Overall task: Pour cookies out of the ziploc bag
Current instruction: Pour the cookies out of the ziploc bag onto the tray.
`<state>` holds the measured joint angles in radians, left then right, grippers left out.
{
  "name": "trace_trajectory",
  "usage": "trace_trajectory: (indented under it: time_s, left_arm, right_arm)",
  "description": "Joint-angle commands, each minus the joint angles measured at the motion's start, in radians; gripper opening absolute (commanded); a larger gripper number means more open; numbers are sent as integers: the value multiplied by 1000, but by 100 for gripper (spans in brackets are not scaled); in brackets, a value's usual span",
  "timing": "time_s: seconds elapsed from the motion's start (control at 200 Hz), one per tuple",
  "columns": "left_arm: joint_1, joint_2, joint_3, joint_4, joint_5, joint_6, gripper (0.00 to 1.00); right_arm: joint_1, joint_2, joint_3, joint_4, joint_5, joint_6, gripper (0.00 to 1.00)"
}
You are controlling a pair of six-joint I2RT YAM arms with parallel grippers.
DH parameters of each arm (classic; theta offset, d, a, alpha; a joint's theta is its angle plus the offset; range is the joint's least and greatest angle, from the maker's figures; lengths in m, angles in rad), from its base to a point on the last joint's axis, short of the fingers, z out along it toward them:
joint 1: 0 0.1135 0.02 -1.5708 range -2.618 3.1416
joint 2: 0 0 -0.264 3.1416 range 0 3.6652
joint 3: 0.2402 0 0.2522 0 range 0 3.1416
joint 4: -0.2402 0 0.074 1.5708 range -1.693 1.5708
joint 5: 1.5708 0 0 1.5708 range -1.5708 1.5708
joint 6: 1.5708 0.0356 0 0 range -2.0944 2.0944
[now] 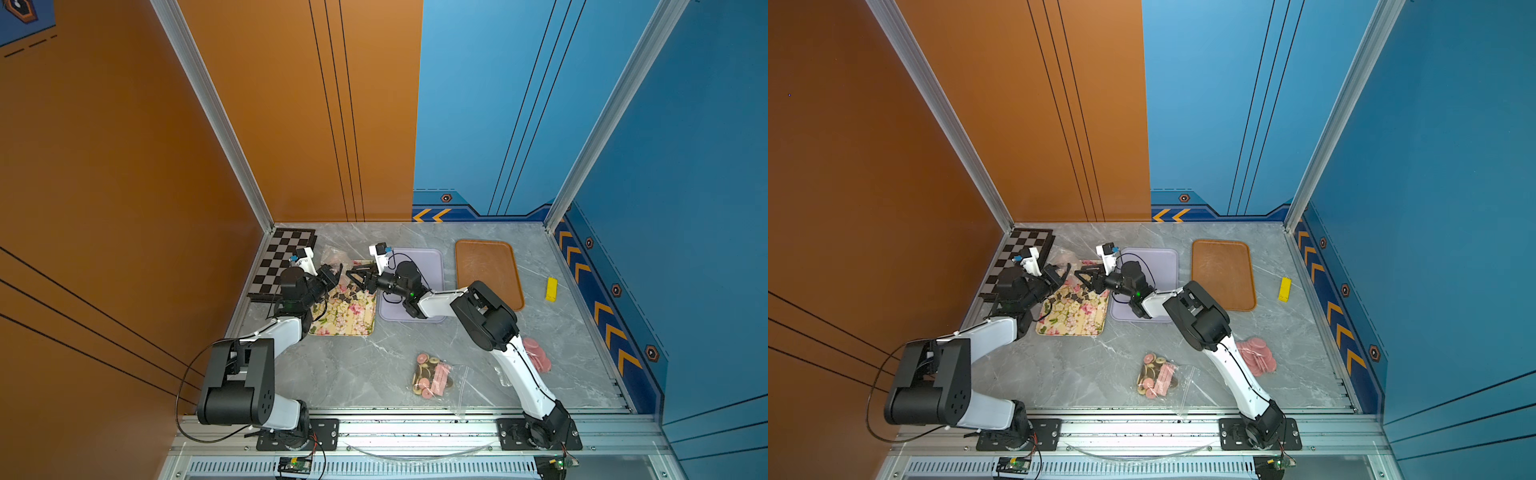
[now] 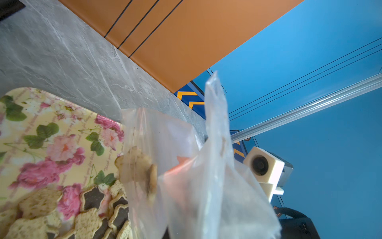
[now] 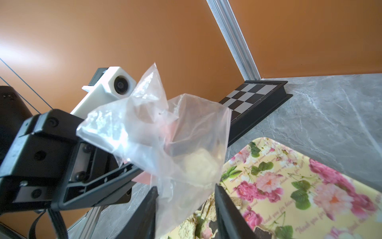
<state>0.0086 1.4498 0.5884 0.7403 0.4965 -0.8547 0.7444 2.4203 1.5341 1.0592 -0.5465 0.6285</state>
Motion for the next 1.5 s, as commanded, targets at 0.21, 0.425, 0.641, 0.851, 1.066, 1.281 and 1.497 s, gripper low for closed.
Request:
trace_trajectory:
  time_s: [0.21,0.425,0.641,0.851,1.066,1.281,1.497]
  left_arm:
    - [9,3,-20,27,61,3,0]
    - [23,3,-62,4,-16,30,0]
    - [-1,-79,-48,-213,-197,186,0]
    - [-131,-185,29,-513,-554,417,0]
    - [-189,-163,100,-684,-854,419,0]
    - [-187,-112,146,-689,-768,402,0]
    - [-147,-81,165,-725,-675,356,0]
  right_arm:
    - [-5,19,31,20,-20,11,11]
    - [-5,-18,-27,28,28,-16,0]
    - [28,-133,-140,-118,235,-197,0]
    - [126,-182,-99,-370,437,-462,0]
    - [159,-191,-94,-428,524,-539,0]
    - [170,-205,-123,-390,548,-565,0]
    - [149,-202,-122,-393,564,-520,0]
